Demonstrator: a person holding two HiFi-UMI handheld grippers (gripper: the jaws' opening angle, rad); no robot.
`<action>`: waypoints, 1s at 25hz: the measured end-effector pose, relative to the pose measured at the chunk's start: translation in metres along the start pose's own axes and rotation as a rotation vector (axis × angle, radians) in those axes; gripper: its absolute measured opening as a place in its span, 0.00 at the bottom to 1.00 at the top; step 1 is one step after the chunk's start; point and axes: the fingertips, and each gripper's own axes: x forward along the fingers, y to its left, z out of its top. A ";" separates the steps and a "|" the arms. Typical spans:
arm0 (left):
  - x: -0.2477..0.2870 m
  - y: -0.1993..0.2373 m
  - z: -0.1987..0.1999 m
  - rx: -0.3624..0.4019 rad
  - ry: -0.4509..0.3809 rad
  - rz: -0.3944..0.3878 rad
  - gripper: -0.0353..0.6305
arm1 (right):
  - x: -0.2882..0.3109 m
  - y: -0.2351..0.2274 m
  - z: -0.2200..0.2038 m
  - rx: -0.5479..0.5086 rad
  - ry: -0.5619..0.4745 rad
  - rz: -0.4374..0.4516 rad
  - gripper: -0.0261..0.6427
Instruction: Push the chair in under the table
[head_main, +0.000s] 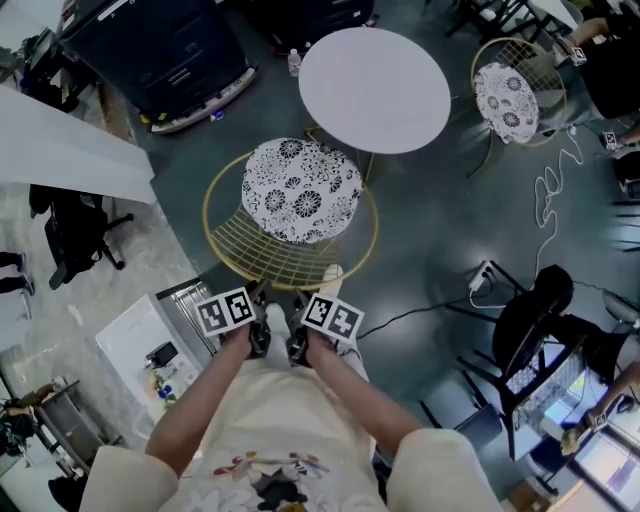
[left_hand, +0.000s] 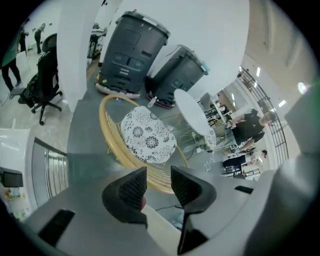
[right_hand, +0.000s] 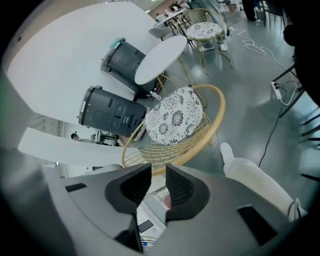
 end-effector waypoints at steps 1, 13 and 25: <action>-0.006 -0.008 0.005 0.027 -0.022 -0.011 0.28 | -0.005 0.005 0.002 -0.026 -0.015 0.010 0.18; -0.088 -0.099 0.054 0.350 -0.265 -0.159 0.28 | -0.083 0.087 0.054 -0.497 -0.323 0.114 0.18; -0.178 -0.168 0.064 0.559 -0.426 -0.306 0.23 | -0.202 0.197 0.058 -0.987 -0.708 0.199 0.18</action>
